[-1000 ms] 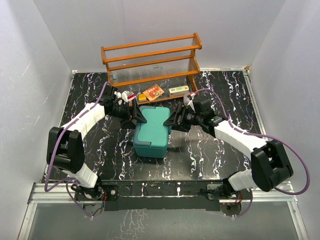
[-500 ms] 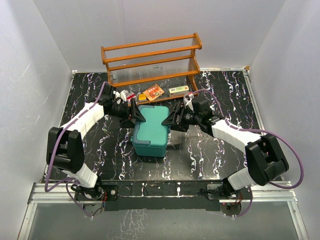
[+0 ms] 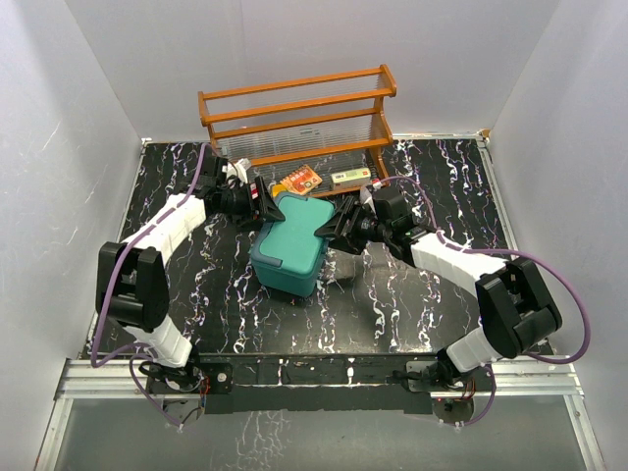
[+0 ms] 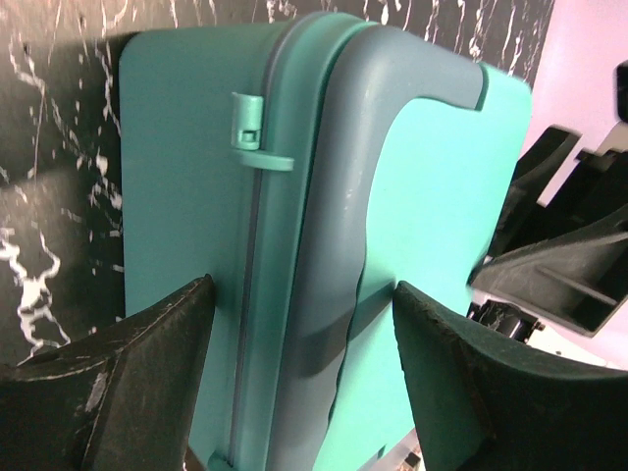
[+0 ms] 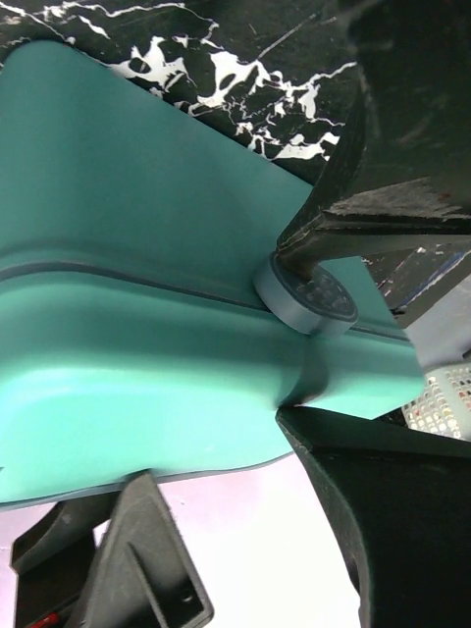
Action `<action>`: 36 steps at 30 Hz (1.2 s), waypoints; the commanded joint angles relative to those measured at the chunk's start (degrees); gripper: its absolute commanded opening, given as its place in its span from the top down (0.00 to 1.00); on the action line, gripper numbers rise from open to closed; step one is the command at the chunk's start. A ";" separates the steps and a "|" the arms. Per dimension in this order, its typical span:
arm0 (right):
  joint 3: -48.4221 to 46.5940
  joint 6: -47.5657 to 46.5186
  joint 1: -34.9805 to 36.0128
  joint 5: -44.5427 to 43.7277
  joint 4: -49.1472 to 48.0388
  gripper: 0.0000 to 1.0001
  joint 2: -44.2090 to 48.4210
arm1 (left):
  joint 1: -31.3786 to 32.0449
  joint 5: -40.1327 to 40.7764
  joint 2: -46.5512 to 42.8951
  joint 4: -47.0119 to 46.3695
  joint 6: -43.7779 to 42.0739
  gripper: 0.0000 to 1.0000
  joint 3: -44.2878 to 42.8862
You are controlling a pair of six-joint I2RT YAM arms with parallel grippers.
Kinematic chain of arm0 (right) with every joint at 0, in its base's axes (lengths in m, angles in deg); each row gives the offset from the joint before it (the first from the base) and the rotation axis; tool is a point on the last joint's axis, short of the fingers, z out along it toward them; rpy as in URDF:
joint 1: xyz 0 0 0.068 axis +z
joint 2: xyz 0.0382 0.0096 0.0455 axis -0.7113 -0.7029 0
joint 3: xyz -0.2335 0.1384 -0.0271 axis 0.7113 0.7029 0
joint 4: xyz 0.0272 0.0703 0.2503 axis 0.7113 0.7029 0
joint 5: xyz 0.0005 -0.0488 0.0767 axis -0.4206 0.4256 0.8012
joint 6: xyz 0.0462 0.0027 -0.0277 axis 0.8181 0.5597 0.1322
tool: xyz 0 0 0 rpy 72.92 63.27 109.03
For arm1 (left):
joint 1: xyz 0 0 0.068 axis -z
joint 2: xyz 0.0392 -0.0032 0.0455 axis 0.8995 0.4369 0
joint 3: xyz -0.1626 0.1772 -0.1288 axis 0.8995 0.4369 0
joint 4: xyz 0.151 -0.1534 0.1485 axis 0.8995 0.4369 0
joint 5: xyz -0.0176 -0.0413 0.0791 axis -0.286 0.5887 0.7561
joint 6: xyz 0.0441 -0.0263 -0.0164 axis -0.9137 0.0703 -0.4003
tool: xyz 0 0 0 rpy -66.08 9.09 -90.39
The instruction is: Organize the medicine kit
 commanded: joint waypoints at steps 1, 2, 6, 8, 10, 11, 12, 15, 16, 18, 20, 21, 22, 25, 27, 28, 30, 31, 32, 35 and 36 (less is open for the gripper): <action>1.47 6.09 3.94 -3.02 -7.95 0.42 4.67 | 1.59 -3.78 2.66 -0.73 -3.35 0.30 -3.75; 2.21 6.04 3.94 -4.84 -7.55 0.41 6.05 | 1.58 -1.92 2.73 0.42 -4.36 0.29 -4.40; 0.31 -0.98 3.96 -15.64 1.91 0.33 10.98 | 1.54 8.96 0.13 4.28 -8.00 0.20 -5.42; -1.54 -4.96 3.96 -20.07 8.84 0.28 12.76 | 1.52 13.93 -2.49 4.64 -8.63 0.15 -4.95; -3.18 -8.47 3.87 -23.78 14.87 0.26 14.31 | 1.52 18.18 -5.55 5.45 -8.98 0.02 -5.14; -3.79 -9.97 3.80 -25.20 17.62 0.26 15.09 | 1.49 20.51 -7.31 6.15 -8.84 0.01 -5.37; -4.49 -11.89 3.79 -26.58 20.52 0.26 16.12 | 1.55 22.97 -8.93 7.48 -8.70 0.01 -5.69; -6.31 -17.34 3.70 -30.64 27.87 0.25 19.73 | 1.58 28.26 -15.06 11.06 -8.92 0.01 -6.86; -7.15 -18.82 3.69 -32.47 30.29 0.24 21.01 | 1.54 30.09 -17.83 12.37 -8.39 0.01 -6.86; -8.96 -21.25 3.57 -36.23 34.54 0.24 23.84 | 1.55 33.38 -24.26 14.89 -7.33 0.01 -6.63; -10.96 -23.73 3.61 -39.32 38.52 0.23 26.32 | 1.55 34.78 -30.27 15.76 -7.45 0.01 -5.18; -12.15 -24.49 3.61 -40.58 40.33 0.22 27.44 | 1.48 35.10 -33.71 15.80 -7.07 0.01 -4.11; -13.14 -26.02 3.61 -41.26 41.80 0.21 28.57 | 1.50 35.41 -36.90 15.88 -6.65 0.01 -3.15; -16.62 -28.21 3.59 -42.97 46.01 0.19 31.33 | 1.45 36.65 -45.30 17.10 -5.86 0.01 -1.88; -18.76 -29.96 3.61 -43.82 48.77 0.15 33.13 | 1.51 37.77 -49.73 18.97 -6.03 0.01 -2.49; -19.39 -31.32 3.61 -43.97 49.37 0.14 35.12 | 1.51 38.12 -51.75 20.02 -6.38 0.01 -3.00; -20.40 -32.84 3.57 -46.28 50.13 0.11 38.34 | 1.48 39.26 -55.22 22.68 -6.82 0.01 -4.39; -21.15 -33.48 3.60 -47.48 50.54 0.10 39.83 | 1.46 39.64 -57.22 23.76 -7.35 0.01 -4.93; -21.98 -34.05 3.61 -48.47 51.00 0.09 41.04 | 1.45 40.06 -58.55 24.85 -7.78 0.01 -5.46; -24.18 -35.16 3.60 -51.85 52.22 0.07 44.55 | 1.46 40.35 -61.22 27.56 -9.13 0.01 -6.90; -24.72 -35.55 3.61 -52.74 52.44 0.06 45.58 | 1.48 40.32 -61.97 28.26 -9.35 0.01 -7.13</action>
